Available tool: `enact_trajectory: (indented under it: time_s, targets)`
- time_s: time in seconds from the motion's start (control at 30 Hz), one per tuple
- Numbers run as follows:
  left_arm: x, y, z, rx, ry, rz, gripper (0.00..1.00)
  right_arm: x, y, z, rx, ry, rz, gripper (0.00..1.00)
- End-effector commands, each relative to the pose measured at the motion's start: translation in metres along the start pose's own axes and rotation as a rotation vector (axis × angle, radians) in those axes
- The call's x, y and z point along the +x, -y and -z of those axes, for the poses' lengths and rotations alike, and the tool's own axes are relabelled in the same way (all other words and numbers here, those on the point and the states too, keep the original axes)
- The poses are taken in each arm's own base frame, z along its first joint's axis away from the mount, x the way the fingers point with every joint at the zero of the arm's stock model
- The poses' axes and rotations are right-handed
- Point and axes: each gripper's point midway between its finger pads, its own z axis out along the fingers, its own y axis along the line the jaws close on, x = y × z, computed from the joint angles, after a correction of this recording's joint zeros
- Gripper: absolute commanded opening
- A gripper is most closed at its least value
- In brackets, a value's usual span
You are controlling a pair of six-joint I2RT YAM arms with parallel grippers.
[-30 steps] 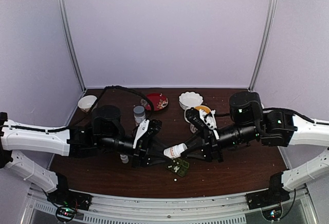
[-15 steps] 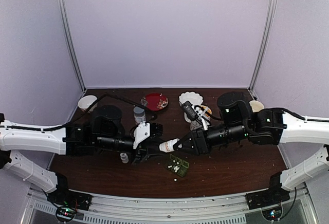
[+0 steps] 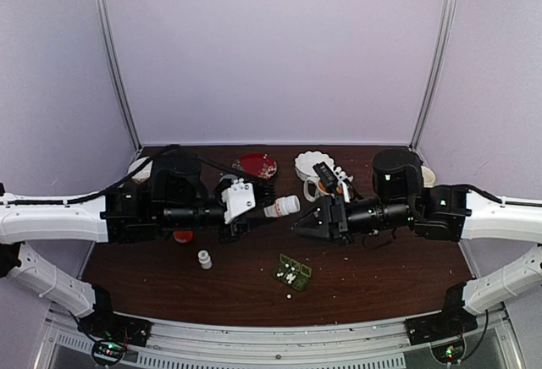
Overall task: Sort the pills into containers
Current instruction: Screw the lid of the pill bottle onto the pill bottle.
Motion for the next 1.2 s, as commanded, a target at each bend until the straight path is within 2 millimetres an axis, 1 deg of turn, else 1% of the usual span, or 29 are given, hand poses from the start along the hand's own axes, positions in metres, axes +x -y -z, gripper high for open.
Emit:
enact_trajectory:
  time_s: [0.0, 0.03, 0.1, 0.13, 0.17, 0.23, 0.3, 0.33, 0.4, 0.43, 0.5, 0.57, 0.63, 0.67, 0.77, 0.83, 0.9, 0.97, 1.1, 1.17]
  targets:
    - [-0.025, -0.031, 0.006, -0.103, 0.073, 0.023, 0.00, 0.009, -0.007, 0.023, 0.048, -0.056, 0.261, 0.67]
    - [-0.026, -0.028, 0.007, -0.090, 0.083, 0.031, 0.00, 0.007, -0.003, 0.028, 0.084, -0.044, 0.328, 0.73]
    - [-0.025, -0.026, 0.010, -0.082, 0.094, 0.041, 0.00, 0.002, 0.006, 0.038, 0.151, -0.025, 0.504, 0.89]
    - [-0.025, -0.024, 0.011, -0.077, 0.100, 0.045, 0.00, 0.001, 0.008, 0.042, 0.170, -0.020, 0.583, 0.91]
    - [-0.026, -0.023, 0.012, -0.071, 0.108, 0.049, 0.00, 0.000, 0.007, 0.046, 0.170, -0.016, 0.676, 0.92]
    - [-0.028, -0.019, 0.013, -0.053, 0.123, 0.058, 0.00, 0.004, 0.005, 0.050, 0.140, -0.003, 0.858, 0.90]
    - [-0.030, -0.015, 0.014, -0.033, 0.142, 0.068, 0.00, 0.009, -0.003, 0.056, 0.078, 0.035, 1.094, 0.87]
    - [-0.032, -0.013, 0.014, -0.016, 0.156, 0.071, 0.00, 0.008, -0.012, 0.063, 0.049, 0.084, 1.214, 0.88]
    - [-0.037, -0.006, 0.015, 0.023, 0.180, 0.079, 0.00, 0.003, -0.021, 0.070, 0.045, 0.170, 1.391, 0.98]
    - [-0.039, -0.003, 0.016, 0.044, 0.189, 0.082, 0.00, 0.000, -0.025, 0.073, 0.048, 0.204, 1.471, 1.00]
    - [-0.042, 0.002, 0.015, 0.077, 0.196, 0.089, 0.00, -0.004, -0.032, 0.076, 0.056, 0.238, 1.614, 1.00]
    - [-0.043, 0.004, 0.015, 0.096, 0.197, 0.095, 0.00, -0.008, -0.040, 0.076, 0.069, 0.247, 1.721, 1.00]
    - [-0.043, 0.005, 0.014, 0.104, 0.197, 0.100, 0.00, -0.012, -0.044, 0.073, 0.081, 0.217, 1.803, 1.00]
    - [-0.044, 0.006, 0.013, 0.111, 0.199, 0.103, 0.00, -0.012, -0.042, 0.069, 0.088, 0.177, 1.828, 1.00]
    - [-0.046, 0.008, 0.013, 0.121, 0.205, 0.105, 0.00, -0.017, -0.044, 0.061, 0.098, 0.112, 1.875, 0.99]
    - [-0.047, 0.008, 0.012, 0.126, 0.210, 0.106, 0.00, -0.018, -0.045, 0.056, 0.093, 0.086, 1.895, 0.93]
    - [-0.047, 0.009, 0.011, 0.133, 0.211, 0.105, 0.00, -0.021, -0.049, 0.053, 0.086, 0.080, 1.895, 0.82]
    - [-0.048, 0.010, 0.011, 0.137, 0.211, 0.104, 0.00, -0.020, -0.050, 0.050, 0.071, 0.069, 1.900, 0.74]
    - [-0.048, 0.012, 0.011, 0.148, 0.212, 0.103, 0.00, -0.016, -0.046, 0.042, 0.047, 0.011, 1.898, 0.66]
    - [-0.048, 0.012, 0.011, 0.151, 0.211, 0.104, 0.00, -0.015, -0.043, 0.040, 0.046, -0.026, 1.893, 0.64]
